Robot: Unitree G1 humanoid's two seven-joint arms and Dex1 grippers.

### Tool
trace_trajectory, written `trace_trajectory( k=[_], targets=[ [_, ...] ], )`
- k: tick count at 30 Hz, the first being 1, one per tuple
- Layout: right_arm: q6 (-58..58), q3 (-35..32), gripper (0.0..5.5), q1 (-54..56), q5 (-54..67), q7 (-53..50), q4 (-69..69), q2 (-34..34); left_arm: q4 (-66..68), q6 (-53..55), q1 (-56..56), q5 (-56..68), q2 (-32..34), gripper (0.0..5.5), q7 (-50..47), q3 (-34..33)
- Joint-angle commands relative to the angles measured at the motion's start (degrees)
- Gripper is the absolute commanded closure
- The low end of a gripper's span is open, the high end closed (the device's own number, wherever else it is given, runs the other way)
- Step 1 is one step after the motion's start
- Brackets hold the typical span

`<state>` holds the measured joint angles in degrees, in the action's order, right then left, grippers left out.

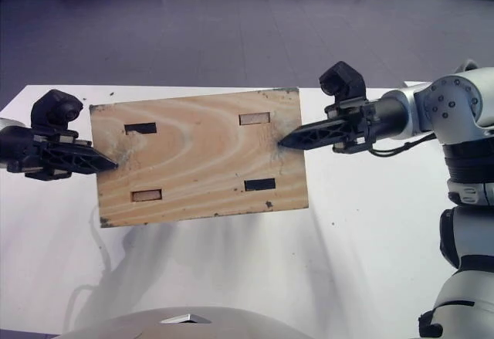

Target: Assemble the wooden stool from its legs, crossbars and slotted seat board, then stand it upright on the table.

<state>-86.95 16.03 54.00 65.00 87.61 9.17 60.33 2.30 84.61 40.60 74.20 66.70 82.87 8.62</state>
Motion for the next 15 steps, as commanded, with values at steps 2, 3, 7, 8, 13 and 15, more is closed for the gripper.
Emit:
trace_trajectory(
  k=[2,3,7,8,13,15],
  targets=[
    [-5.5,17.0,4.16,11.2,35.1,4.6,-0.9,11.7,9.1,7.9,15.2,33.6,9.0,4.14,6.0,17.1],
    [-5.5,17.3,4.16,8.0,34.9,3.3,-1.0,11.8,9.3,7.9,12.5,33.1,9.0,4.14,5.2,17.7],
    [-5.5,15.8,3.50,-0.8,28.1,-8.5,8.1,4.7,10.3,6.0,1.7,21.5,1.8,3.77,-8.2,11.5],
    [-5.4,13.7,3.33,-3.5,25.5,-12.2,10.4,3.4,9.9,4.3,-0.4,18.2,0.1,3.66,-12.6,10.4],
    [-4.0,1.3,2.30,-13.2,20.1,-22.8,13.8,1.1,10.9,3.6,-5.3,16.1,-4.0,2.74,-22.7,1.4],
    [-3.0,-4.1,1.99,-15.9,18.8,-25.3,14.4,1.2,12.0,3.9,-5.0,14.5,-4.7,2.48,-24.2,-1.6]
  ],
)
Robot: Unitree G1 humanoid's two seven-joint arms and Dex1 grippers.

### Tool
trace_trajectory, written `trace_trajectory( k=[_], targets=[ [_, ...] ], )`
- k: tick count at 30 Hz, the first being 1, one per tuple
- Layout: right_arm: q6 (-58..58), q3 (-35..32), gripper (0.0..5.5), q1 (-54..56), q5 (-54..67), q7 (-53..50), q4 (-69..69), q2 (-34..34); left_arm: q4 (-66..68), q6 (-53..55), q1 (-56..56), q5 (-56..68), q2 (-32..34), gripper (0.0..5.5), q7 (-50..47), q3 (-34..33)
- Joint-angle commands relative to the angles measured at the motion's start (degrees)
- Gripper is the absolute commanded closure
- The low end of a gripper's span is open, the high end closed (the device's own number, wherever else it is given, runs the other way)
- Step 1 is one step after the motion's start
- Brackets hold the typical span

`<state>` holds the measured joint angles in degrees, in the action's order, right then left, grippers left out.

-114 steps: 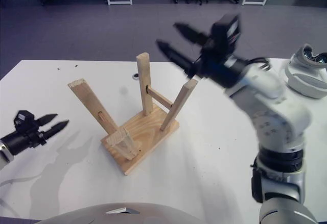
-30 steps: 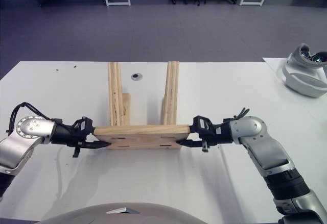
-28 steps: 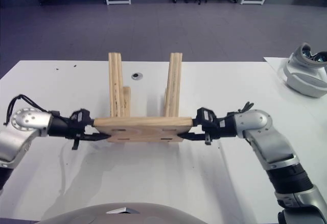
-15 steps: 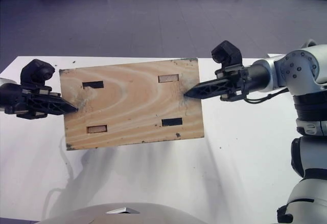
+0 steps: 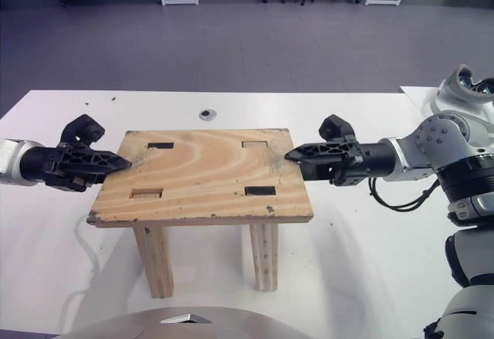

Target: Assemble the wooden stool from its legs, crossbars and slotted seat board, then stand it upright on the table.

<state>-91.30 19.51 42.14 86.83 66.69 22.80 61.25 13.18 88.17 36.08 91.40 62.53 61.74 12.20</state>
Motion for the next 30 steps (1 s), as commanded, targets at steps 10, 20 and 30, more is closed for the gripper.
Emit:
trace_trajectory(
  k=[10,20,30],
  targets=[
    [48.4,-36.2,0.74,-22.1,-28.5,-32.4,-8.8,-18.0,3.0,-40.8,-20.2,-32.6,-4.6,1.37,-12.8,-32.6],
    [87.4,-35.2,0.74,-29.1,-60.8,-54.1,0.3,-36.1,-6.0,-73.9,-27.0,-63.4,-29.8,1.37,-39.2,-26.3],
    [94.7,-34.7,0.74,-25.3,-68.6,-56.7,4.3,-40.9,1.8,-79.8,-21.3,-72.1,-32.6,1.37,-40.6,-25.2]
  ],
)
